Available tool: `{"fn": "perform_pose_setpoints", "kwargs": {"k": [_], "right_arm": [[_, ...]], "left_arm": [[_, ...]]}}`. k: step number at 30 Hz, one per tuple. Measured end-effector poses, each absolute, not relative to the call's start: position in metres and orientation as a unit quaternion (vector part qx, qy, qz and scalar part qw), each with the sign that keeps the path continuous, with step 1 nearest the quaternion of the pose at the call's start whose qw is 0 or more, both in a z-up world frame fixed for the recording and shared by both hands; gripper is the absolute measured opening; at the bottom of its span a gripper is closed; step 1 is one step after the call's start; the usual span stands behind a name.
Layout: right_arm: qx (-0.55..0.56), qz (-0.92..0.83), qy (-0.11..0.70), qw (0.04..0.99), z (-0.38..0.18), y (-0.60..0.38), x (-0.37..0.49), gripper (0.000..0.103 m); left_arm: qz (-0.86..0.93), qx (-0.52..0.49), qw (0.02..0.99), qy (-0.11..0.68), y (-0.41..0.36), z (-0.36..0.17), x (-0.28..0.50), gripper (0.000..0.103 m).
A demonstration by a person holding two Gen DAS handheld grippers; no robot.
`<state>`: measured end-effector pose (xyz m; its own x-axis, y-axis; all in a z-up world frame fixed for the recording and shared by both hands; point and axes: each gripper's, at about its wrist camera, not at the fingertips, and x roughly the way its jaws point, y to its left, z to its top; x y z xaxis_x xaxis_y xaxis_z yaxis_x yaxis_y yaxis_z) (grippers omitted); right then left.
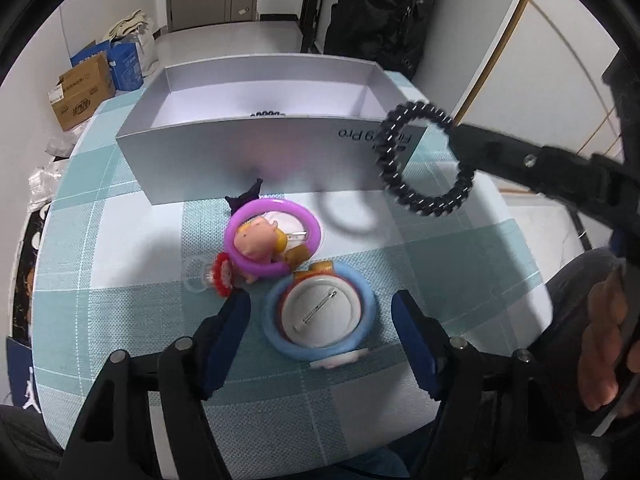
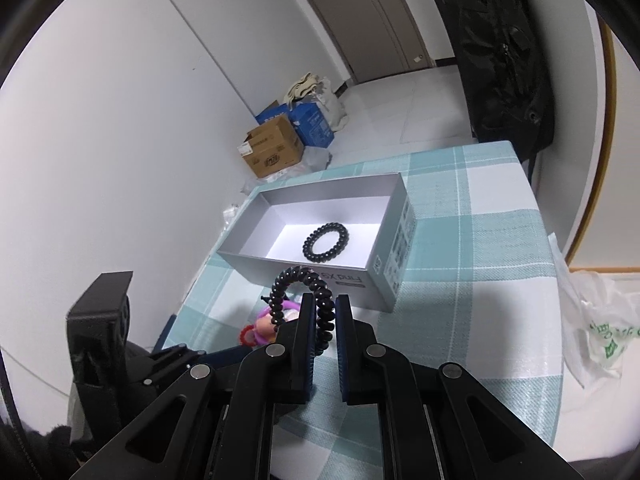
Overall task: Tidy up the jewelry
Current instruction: 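Grasp the black coil bracelet with the right gripper and lift it, then grasp the blue bangle with the left gripper while the right holds the coil bracelet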
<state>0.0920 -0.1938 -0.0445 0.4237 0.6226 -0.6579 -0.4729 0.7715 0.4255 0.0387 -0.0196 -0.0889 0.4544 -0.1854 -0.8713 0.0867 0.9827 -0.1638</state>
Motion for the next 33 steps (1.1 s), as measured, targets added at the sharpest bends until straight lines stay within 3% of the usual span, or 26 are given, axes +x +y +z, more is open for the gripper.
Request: {"fn": "perform_pose_setpoints", "kwargs": {"k": [7, 9, 33], "right_arm": [[0.094, 0.329, 0.422, 0.84, -0.042, -0.196, 0.091, 0.008], [0.094, 0.328, 0.422, 0.84, -0.043, -0.197, 0.091, 0.008], [0.103, 0.313, 0.419, 0.846, -0.042, -0.207, 0.089, 0.008]], "left_arm": [[-0.071, -0.02, 0.849, 0.524, -0.027, -0.094, 0.036, 0.068], [-0.061, 0.005, 0.85, 0.523, -0.032, -0.094, 0.036, 0.055], [-0.094, -0.072, 0.89, 0.441, -0.016, -0.043, 0.027, 0.056]]}}
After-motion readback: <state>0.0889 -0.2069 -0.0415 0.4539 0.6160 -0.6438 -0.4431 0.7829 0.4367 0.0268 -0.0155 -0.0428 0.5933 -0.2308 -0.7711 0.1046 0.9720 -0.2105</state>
